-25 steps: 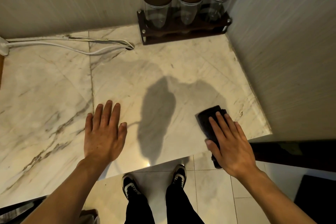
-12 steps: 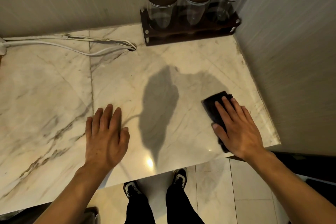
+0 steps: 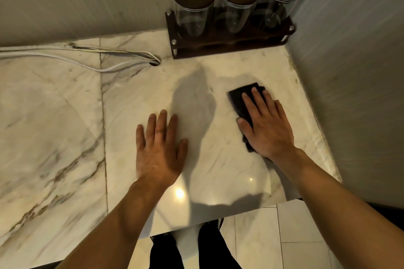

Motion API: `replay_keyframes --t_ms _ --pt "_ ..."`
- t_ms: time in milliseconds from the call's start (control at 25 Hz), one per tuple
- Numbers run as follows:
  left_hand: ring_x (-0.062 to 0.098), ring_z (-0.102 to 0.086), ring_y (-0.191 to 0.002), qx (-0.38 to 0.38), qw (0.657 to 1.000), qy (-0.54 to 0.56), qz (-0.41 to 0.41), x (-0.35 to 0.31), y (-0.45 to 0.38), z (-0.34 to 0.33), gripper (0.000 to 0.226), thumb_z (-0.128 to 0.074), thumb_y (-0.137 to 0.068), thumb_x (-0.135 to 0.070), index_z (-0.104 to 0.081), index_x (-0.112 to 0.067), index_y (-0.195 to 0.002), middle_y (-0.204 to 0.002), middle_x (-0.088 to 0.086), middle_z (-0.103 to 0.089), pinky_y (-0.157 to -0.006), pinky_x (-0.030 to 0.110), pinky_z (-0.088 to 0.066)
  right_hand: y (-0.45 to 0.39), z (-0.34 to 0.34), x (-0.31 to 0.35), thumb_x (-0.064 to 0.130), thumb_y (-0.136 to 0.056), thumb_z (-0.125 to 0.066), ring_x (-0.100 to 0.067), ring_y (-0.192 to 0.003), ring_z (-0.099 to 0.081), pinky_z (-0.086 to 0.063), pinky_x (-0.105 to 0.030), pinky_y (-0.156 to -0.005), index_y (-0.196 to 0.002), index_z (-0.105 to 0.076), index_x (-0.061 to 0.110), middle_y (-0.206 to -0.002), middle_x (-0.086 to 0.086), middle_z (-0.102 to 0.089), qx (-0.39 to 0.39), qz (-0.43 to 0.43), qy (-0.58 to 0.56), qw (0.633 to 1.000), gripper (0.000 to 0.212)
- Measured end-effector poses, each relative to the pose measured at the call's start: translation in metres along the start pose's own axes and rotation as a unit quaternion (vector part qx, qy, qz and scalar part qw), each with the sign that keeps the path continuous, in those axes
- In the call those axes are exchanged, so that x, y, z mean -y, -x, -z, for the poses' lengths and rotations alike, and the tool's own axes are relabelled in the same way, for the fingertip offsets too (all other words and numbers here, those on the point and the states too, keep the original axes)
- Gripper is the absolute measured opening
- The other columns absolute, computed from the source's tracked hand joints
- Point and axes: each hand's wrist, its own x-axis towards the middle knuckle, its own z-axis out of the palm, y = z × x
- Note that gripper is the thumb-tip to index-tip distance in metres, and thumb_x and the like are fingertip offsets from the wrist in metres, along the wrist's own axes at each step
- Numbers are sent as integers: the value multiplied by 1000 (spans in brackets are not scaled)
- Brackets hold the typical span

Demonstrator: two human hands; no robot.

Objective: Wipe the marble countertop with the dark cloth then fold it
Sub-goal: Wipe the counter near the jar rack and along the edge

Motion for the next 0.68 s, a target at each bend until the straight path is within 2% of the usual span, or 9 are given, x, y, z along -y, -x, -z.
replay_keyframes --t_ms 120,240,400,680 --pt "32 -12 -147 9 1000 -17 8 0 -1 -2 66 -20 -94 -53 -21 -18 -151 -159 11 -23 -117 52 -5 -28 2 5 52 -95 -19 -24 -148 1 -4 -45 -119 -152 -5 27 -162 -3 -3 -5 -15 -4 1000 63" --pt "33 -17 -146 16 999 -32 18 -4 -3 2 69 -14 -94 -54 -23 -17 -150 -157 11 -26 -116 53 -9 -59 5 9 53 -95 -18 -25 -148 0 -4 -47 -118 -152 -7 27 -162 -4 -5 -13 -31 -12 999 64" --pt "32 -17 -146 28 999 -39 20 -4 -2 4 66 -20 -94 -52 -23 -18 -150 -158 10 -26 -116 55 -14 -95 9 5 52 -95 -16 -24 -147 3 -2 -47 -118 -152 -5 27 -162 -3 -3 -11 -61 -16 998 63" --pt "30 -17 -146 31 998 -52 22 -4 -3 4 65 -23 -94 -52 -25 -19 -150 -158 9 -25 -116 54 -16 -107 16 -28 44 -97 -17 -25 -147 -3 -10 -46 -116 -152 -11 20 -162 -7 -9 -51 -84 -19 995 60"
